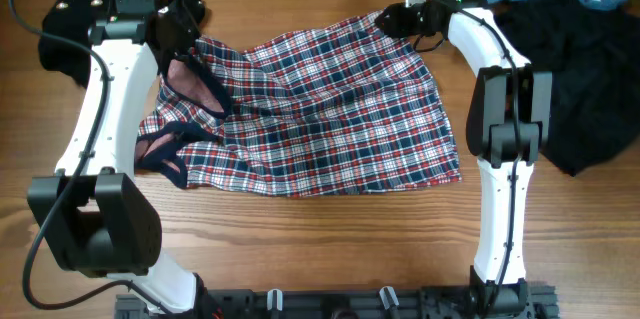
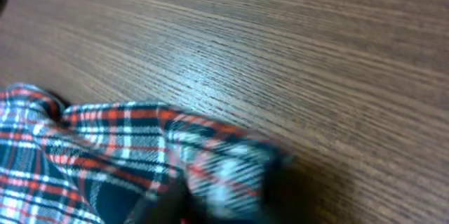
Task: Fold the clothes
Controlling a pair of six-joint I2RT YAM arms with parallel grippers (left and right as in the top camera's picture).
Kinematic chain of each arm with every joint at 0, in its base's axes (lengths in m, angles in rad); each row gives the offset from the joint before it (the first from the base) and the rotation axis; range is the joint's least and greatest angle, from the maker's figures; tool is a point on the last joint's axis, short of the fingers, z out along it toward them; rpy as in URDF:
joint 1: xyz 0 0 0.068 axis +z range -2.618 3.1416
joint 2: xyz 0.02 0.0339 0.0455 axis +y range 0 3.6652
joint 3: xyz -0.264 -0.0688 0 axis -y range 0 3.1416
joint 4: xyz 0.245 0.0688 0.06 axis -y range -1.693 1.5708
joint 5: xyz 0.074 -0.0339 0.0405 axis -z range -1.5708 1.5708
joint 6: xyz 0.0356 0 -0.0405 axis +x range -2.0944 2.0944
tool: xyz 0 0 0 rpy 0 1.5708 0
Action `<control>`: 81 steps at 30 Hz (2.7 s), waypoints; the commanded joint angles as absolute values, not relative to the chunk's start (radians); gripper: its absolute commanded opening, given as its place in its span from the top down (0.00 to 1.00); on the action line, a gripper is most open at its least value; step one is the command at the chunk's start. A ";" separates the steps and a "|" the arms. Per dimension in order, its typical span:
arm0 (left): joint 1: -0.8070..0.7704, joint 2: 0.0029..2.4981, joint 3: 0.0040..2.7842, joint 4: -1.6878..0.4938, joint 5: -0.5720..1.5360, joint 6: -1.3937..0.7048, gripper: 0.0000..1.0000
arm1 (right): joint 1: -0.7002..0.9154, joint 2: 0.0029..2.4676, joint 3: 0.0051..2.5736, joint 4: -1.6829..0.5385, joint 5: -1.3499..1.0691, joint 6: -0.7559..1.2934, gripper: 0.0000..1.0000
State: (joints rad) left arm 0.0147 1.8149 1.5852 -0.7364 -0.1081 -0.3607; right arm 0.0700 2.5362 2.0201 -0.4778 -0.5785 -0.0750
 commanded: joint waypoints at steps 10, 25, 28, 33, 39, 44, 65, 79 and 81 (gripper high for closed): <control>0.015 1.819 1.597 -0.680 -0.128 -0.374 0.96 | -0.055 2.421 2.023 -0.591 -0.577 -0.083 0.96; 0.015 1.828 1.597 -0.507 -0.159 -0.374 0.94 | -0.069 2.319 2.023 -0.625 -0.469 -0.102 0.96; 0.015 1.838 1.597 -0.504 -0.159 -0.373 0.65 | -0.071 2.319 2.023 -0.626 -0.449 -0.102 0.96; 0.015 1.845 1.597 -0.503 -0.179 -0.373 0.00 | -0.082 2.319 2.023 -0.634 -0.444 -0.103 0.61; 0.015 1.840 1.597 -0.511 -0.210 -0.290 0.00 | -0.101 2.302 2.033 -0.677 -0.445 -0.094 0.08; 0.015 1.807 1.597 -0.598 -0.211 -0.290 0.00 | -0.118 2.199 2.036 -0.739 -0.445 -0.094 0.00; -0.072 1.620 1.597 -1.325 0.022 -0.299 0.00 | 0.046 2.041 1.900 -1.518 -0.437 -0.101 0.05; -0.081 1.621 1.321 -1.258 -0.019 -0.426 0.02 | 0.216 1.991 1.488 -1.334 -0.358 0.083 0.07; -0.081 1.621 1.295 -1.223 -0.020 -0.427 0.02 | 0.216 1.972 1.430 -1.293 -0.358 0.095 0.07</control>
